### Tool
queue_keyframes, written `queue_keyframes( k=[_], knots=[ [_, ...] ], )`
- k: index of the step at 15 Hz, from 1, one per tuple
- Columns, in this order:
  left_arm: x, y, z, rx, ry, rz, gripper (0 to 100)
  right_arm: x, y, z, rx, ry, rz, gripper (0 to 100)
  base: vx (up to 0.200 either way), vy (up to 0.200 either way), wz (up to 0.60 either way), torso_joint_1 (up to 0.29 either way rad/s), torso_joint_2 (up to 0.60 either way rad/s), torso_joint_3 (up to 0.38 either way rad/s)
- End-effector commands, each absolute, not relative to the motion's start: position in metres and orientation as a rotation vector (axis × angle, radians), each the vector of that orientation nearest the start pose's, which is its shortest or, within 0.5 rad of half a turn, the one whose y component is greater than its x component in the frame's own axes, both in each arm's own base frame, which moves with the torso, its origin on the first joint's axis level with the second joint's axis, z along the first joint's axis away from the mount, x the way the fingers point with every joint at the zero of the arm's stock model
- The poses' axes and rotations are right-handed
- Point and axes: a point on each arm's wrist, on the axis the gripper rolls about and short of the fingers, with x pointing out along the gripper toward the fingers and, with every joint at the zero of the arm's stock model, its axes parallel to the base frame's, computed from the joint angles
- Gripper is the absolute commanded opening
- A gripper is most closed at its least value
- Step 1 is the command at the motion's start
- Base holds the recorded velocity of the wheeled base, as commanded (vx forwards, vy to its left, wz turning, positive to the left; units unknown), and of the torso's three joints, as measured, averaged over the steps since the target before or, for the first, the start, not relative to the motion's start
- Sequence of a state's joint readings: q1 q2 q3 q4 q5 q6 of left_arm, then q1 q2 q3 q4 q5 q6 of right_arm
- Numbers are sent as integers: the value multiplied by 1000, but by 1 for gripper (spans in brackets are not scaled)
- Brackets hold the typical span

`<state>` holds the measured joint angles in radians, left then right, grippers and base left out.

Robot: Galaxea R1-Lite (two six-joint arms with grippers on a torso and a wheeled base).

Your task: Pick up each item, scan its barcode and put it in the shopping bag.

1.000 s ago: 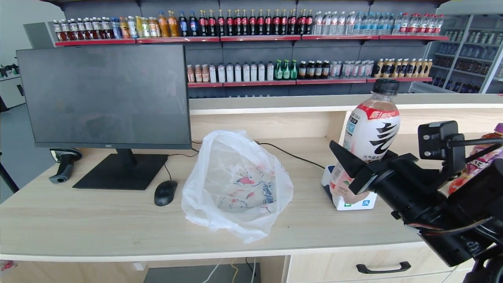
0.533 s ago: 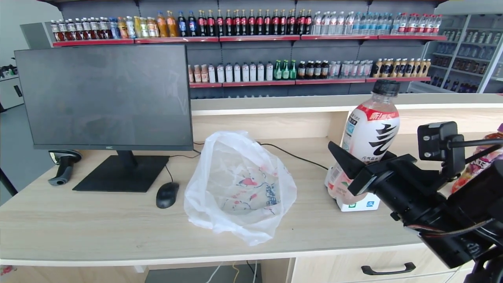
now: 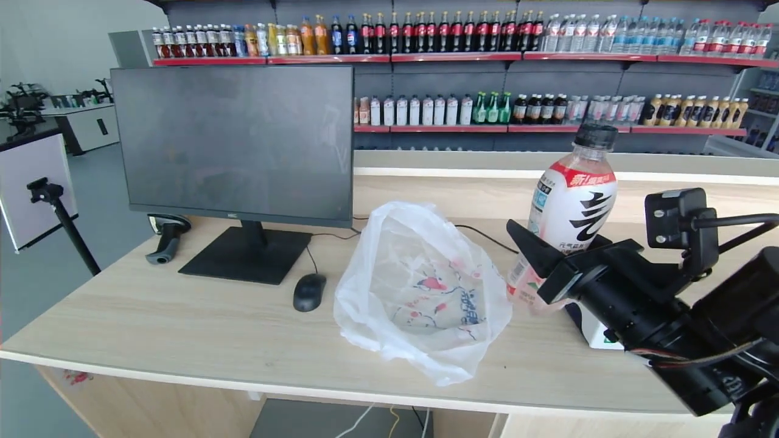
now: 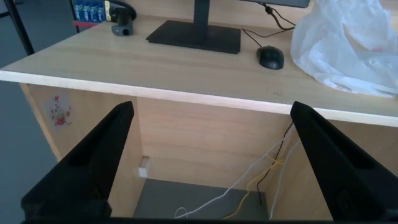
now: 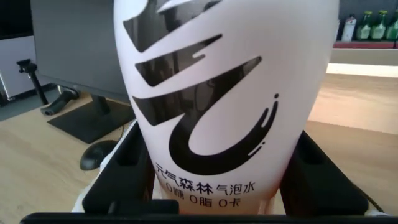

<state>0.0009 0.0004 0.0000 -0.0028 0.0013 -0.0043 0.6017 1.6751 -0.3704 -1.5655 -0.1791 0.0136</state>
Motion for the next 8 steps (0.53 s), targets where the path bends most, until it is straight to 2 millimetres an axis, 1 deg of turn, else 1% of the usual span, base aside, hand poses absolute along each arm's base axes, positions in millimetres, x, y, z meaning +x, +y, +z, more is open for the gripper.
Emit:
queue_keyframes(
  k=[1,3,5,8],
  knots=[
    [-23,0,76,-5,-3,3,100,208,138,176,115,-244,423,0,0,0,0,0,0,0],
    [-23,0,76,-5,-3,3,100,210,139,178,120,-253,423,0,0,0,0,0,0,0],
    [-23,0,76,-5,-3,3,100,220,146,179,125,-261,423,0,0,0,0,0,0,0],
    [-23,0,76,-5,-3,3,100,236,159,172,122,-251,428,0,0,0,0,0,0,0]
  ],
)
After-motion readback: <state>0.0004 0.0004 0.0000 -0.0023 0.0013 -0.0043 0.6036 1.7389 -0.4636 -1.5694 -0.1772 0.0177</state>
